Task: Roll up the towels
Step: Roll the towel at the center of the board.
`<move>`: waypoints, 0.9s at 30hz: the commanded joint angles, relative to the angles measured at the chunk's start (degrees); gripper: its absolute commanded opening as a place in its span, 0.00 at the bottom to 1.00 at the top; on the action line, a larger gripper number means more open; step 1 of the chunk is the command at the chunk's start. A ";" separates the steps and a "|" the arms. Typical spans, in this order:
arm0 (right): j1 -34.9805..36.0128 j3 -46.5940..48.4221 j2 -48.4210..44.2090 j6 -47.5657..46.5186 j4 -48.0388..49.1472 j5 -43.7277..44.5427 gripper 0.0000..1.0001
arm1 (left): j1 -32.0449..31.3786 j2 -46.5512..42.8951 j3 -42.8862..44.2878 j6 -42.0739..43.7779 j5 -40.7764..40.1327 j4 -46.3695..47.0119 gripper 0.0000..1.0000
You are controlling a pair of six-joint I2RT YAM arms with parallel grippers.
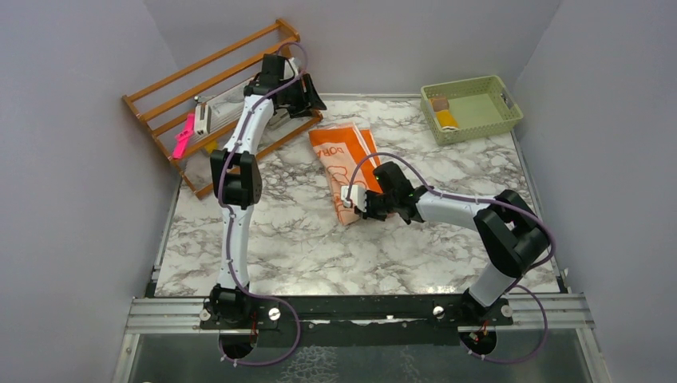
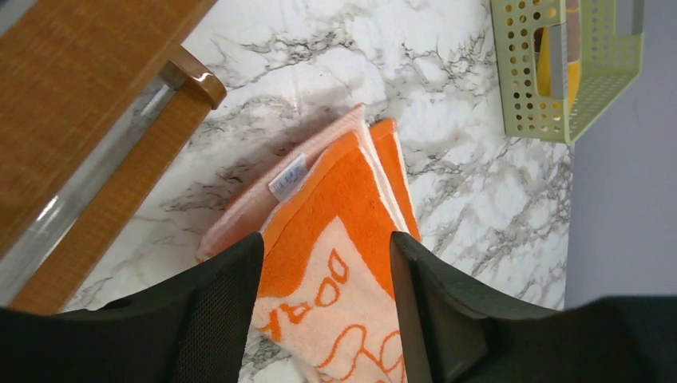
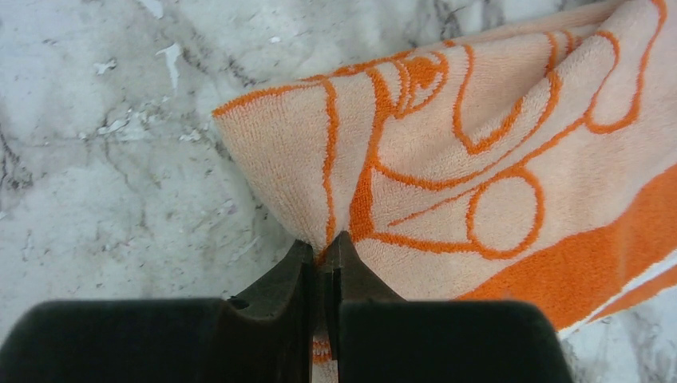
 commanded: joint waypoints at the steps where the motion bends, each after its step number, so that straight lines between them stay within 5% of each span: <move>1: 0.49 -0.46 0.55 0.74 -4.11 -3.12 0.01 | 4.69 -3.86 -1.93 0.22 -0.40 2.90 0.63; 11: 0.81 3.39 0.04 5.49 -8.74 -8.79 0.01 | -0.05 -30.45 -44.33 6.57 0.07 9.59 0.61; 16: 1.91 4.57 0.14 8.66 -11.34 -13.35 0.01 | -2.83 -35.68 -60.77 5.17 0.93 19.26 0.58; 21: 2.37 1.37 -2.16 10.44 -9.43 -14.63 0.01 | -3.06 -32.72 -56.84 5.98 -0.64 21.97 0.58; 27: 4.18 -4.17 -6.05 9.56 -5.62 -11.11 0.01 | -3.50 -22.25 -35.89 6.95 -3.22 14.86 0.64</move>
